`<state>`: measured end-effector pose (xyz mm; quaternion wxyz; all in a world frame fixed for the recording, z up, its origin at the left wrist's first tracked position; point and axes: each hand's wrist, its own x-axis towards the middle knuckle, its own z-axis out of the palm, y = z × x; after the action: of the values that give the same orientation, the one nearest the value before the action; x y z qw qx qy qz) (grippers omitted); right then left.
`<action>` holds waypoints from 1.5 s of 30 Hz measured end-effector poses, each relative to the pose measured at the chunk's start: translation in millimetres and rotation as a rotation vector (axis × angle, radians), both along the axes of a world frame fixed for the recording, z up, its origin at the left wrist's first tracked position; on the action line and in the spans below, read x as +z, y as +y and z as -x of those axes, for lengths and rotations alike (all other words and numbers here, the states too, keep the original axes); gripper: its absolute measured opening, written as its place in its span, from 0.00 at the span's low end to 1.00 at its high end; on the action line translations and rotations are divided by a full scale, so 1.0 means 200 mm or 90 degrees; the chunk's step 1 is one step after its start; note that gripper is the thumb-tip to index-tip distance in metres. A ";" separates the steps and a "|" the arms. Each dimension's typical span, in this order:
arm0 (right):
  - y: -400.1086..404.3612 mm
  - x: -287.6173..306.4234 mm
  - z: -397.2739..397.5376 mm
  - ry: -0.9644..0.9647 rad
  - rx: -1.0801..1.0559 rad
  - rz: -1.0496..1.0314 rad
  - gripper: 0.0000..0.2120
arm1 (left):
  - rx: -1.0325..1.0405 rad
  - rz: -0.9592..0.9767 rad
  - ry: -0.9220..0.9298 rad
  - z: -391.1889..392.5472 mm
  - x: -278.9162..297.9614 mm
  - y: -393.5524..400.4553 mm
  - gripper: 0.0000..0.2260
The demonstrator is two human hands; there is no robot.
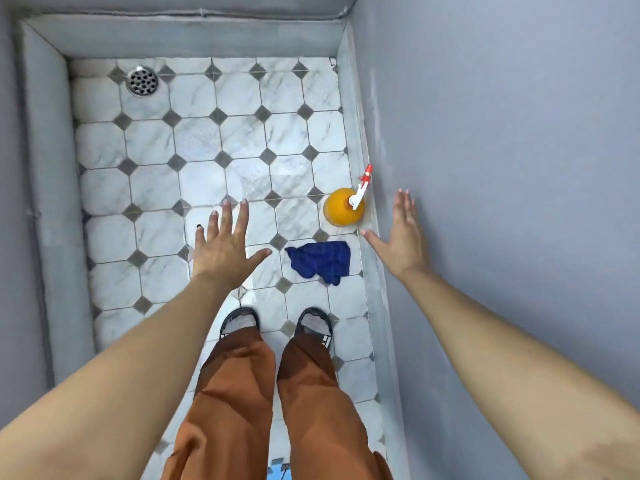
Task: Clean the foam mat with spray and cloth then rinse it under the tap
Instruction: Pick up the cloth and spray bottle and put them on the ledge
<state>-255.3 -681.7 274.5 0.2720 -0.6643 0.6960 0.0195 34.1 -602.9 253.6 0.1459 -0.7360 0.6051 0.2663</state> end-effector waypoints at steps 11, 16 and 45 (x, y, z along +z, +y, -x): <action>-0.15 -1.02 -0.07 -0.184 -0.117 0.071 0.35 | -0.122 -0.002 0.165 0.41 -1.24 -0.14 0.20; -0.21 -1.17 -0.06 -0.222 -0.166 0.161 0.26 | -0.319 -0.046 0.186 0.59 -1.53 -0.05 0.35; -0.57 1.54 -0.80 -0.336 -0.137 0.189 0.15 | 0.612 0.081 0.722 -0.37 1.43 -0.37 0.25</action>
<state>-94.5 -794.9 583.4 0.3436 -0.6017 0.6628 -0.2839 109.0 -676.7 539.4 -0.3638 -0.6761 0.2131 0.6042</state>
